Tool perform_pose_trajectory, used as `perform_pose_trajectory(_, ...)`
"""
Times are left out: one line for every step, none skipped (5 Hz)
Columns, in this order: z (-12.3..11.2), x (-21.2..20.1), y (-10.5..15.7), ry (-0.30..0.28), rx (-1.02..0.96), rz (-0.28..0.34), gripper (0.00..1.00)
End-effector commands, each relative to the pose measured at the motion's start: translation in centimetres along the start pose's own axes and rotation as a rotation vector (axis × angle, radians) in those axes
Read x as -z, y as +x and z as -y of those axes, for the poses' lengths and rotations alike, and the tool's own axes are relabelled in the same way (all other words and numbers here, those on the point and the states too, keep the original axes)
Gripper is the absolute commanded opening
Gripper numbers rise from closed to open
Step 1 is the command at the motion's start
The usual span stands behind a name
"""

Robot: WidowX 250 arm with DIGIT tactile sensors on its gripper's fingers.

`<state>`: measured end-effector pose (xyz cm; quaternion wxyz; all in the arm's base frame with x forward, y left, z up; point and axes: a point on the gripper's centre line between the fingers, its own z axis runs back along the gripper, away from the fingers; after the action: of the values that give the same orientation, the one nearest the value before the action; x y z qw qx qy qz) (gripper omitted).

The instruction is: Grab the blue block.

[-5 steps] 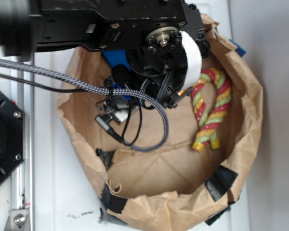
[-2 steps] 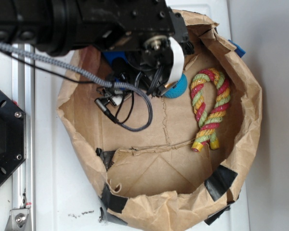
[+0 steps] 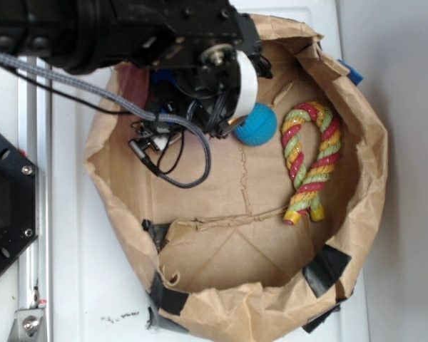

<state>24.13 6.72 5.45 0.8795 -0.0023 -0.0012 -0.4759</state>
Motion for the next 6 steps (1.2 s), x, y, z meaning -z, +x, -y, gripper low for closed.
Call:
perform_pose_trajectory(1.3,-1.6,0.1,0.007,0.040,0.028,1.00)
perform_pose_trajectory(2.0,-1.1,0.0,-0.030,0.031,0.015,1.00)
perform_pose_trajectory(1.9,0.2,0.2,-0.001,0.018,-0.039,1.00)
perform_pose_trajectory(1.4,1.2,0.0,0.012,-0.003,-0.086,1.00)
perform_pose_trajectory(1.2,2.0,-0.3,-0.011,0.001,-0.134,1.00)
perform_pose_trajectory(1.0,2.8,-0.3,-0.003,-0.001,-0.156,1.00)
